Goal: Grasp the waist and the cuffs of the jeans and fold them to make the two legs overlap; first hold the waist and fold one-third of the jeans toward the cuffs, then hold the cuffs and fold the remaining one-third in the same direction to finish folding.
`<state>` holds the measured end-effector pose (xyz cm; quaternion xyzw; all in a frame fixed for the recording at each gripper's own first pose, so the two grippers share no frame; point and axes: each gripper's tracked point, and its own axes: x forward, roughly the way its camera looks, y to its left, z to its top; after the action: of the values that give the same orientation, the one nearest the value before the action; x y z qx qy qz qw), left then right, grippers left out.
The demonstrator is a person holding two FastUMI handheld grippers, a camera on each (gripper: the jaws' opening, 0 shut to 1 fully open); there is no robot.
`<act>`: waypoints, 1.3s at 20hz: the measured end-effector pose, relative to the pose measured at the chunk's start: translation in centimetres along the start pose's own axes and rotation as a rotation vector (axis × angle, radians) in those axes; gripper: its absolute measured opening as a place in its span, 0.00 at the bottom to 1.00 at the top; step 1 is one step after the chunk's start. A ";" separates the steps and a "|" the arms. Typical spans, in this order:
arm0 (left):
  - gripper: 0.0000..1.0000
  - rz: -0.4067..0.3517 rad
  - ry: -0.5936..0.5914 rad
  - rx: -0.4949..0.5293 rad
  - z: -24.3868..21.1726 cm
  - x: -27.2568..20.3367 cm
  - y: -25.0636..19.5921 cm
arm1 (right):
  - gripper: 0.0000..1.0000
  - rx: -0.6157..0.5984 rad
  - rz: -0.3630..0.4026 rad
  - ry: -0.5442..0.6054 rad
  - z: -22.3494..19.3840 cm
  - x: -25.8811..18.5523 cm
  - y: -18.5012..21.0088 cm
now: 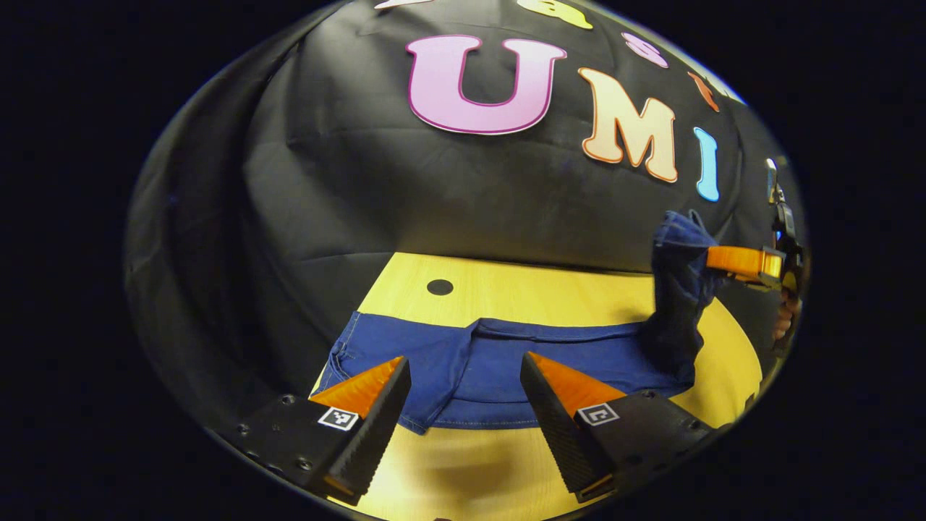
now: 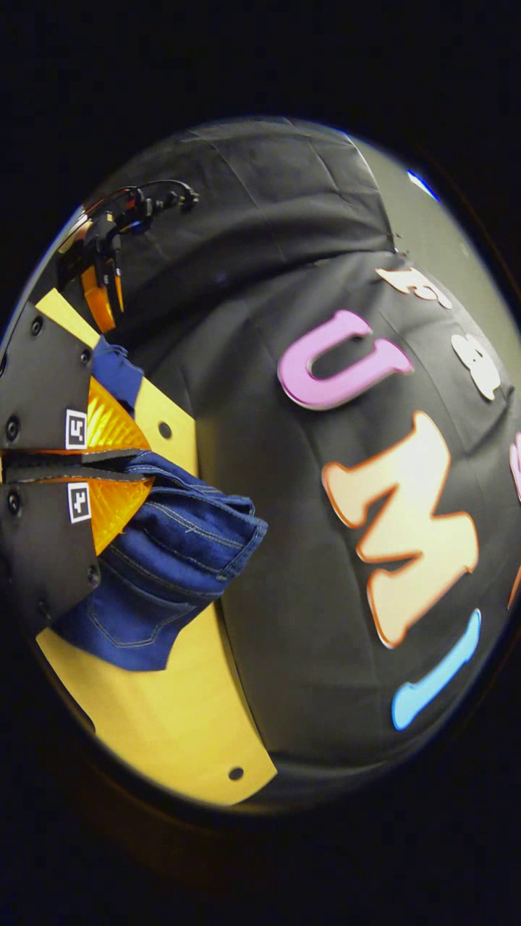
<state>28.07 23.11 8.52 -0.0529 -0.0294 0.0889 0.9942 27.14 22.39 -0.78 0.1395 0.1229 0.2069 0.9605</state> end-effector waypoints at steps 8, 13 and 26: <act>0.93 0.078 0.003 -0.027 -1.1 2.7 9.6 | 0.03 -0.174 -0.091 0.330 -14.9 5.9 -0.5; 0.94 0.078 0.089 -0.042 -4.4 6.9 13.5 | 0.03 -0.261 -0.138 0.348 -14.2 5.6 -1.0; 0.94 0.078 0.220 -0.134 -10.4 9.4 13.4 | 0.69 0.013 -0.012 0.380 -13.4 4.0 3.6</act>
<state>35.73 36.87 -2.77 -0.1299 0.0758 0.1190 0.9814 25.41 30.16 -12.80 0.1033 0.3041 0.2229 0.9204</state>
